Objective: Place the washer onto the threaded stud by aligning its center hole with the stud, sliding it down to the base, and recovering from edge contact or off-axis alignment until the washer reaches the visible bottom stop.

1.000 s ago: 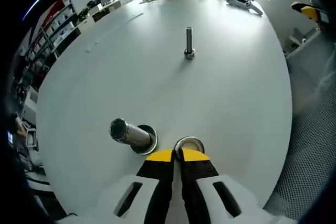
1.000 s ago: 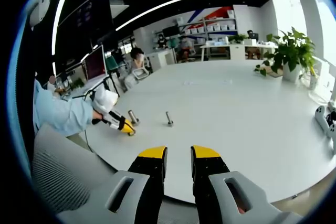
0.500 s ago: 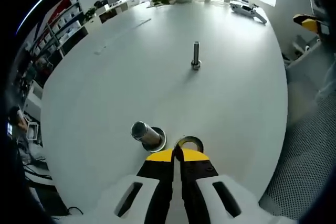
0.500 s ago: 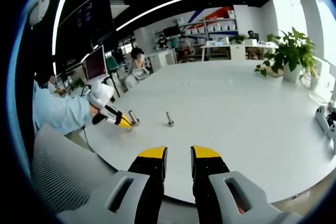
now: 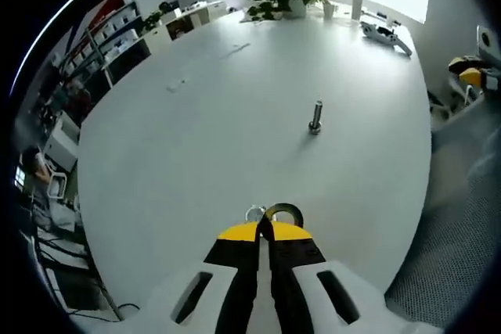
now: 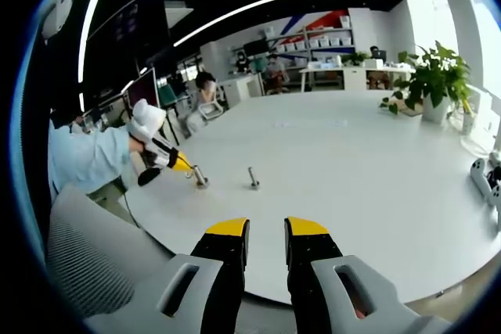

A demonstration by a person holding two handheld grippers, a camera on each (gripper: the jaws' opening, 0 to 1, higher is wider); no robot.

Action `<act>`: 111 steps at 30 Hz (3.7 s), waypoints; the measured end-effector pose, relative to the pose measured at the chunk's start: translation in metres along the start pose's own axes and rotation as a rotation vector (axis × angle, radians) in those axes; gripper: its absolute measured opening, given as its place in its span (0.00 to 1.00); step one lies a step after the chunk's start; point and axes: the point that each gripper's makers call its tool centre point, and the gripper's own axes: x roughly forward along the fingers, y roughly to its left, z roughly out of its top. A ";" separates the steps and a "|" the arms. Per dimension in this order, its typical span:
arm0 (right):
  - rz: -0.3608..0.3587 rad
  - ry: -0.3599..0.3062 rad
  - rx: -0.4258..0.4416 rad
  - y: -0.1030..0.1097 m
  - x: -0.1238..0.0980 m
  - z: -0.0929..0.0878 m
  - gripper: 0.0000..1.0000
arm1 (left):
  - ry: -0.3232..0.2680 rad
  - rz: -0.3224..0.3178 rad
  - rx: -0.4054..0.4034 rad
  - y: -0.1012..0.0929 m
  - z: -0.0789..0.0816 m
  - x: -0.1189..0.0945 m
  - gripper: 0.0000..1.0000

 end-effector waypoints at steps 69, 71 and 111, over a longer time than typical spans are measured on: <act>0.004 -0.005 0.004 0.000 0.000 0.000 0.20 | -0.123 0.084 -0.080 0.047 0.024 -0.013 0.12; 0.007 -0.006 0.001 0.000 0.000 0.000 0.20 | -0.146 0.100 -0.091 0.047 0.026 -0.021 0.12; 0.106 0.001 -0.054 0.022 -0.001 0.002 0.22 | -0.587 0.265 -0.405 -0.035 -0.008 -0.167 0.73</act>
